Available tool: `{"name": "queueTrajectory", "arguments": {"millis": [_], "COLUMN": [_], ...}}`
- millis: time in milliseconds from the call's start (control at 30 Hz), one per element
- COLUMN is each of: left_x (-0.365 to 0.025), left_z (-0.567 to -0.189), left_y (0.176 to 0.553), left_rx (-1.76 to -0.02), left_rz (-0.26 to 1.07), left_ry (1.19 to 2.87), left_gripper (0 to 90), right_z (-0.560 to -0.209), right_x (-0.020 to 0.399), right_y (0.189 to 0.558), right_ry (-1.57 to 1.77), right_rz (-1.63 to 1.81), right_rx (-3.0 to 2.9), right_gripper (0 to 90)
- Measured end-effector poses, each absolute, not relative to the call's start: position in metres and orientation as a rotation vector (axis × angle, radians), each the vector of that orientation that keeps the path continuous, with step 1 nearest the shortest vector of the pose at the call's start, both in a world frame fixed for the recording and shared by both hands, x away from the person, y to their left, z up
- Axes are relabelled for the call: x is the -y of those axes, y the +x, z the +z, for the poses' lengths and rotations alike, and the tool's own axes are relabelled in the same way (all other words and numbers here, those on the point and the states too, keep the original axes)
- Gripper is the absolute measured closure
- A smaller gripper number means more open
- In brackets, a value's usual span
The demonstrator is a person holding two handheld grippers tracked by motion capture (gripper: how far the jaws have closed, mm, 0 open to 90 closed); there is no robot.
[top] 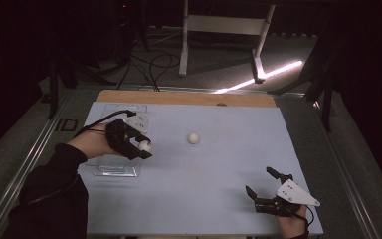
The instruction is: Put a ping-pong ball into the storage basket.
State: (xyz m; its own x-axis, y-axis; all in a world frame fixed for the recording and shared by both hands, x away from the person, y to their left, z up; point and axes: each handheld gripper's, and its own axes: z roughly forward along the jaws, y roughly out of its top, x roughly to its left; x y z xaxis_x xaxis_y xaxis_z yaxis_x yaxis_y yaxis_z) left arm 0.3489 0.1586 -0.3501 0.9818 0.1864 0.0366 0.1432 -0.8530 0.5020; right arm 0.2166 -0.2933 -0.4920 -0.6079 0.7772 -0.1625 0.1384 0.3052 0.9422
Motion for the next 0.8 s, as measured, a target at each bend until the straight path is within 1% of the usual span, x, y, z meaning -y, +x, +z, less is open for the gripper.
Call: {"name": "queueTrajectory", "arguments": {"millis": [367, 800], "left_x": [-0.18, -0.194], "left_z": [-0.345, -0.363], "left_y": [0.354, 0.364], "left_rx": [-0.299, -0.358], "left_rz": [0.131, 0.137], "left_ry": [2.601, 2.613], "left_gripper": [52.0, 52.0], "right_z": [-0.492, -0.493], "right_x": [0.293, 0.294], "right_y": [0.217, 0.217], "right_ry": [0.808, 0.807], "right_rz": [1.32, 1.316], "right_rx": [-1.958, -1.961], "right_gripper": [8.3, 8.3]}}
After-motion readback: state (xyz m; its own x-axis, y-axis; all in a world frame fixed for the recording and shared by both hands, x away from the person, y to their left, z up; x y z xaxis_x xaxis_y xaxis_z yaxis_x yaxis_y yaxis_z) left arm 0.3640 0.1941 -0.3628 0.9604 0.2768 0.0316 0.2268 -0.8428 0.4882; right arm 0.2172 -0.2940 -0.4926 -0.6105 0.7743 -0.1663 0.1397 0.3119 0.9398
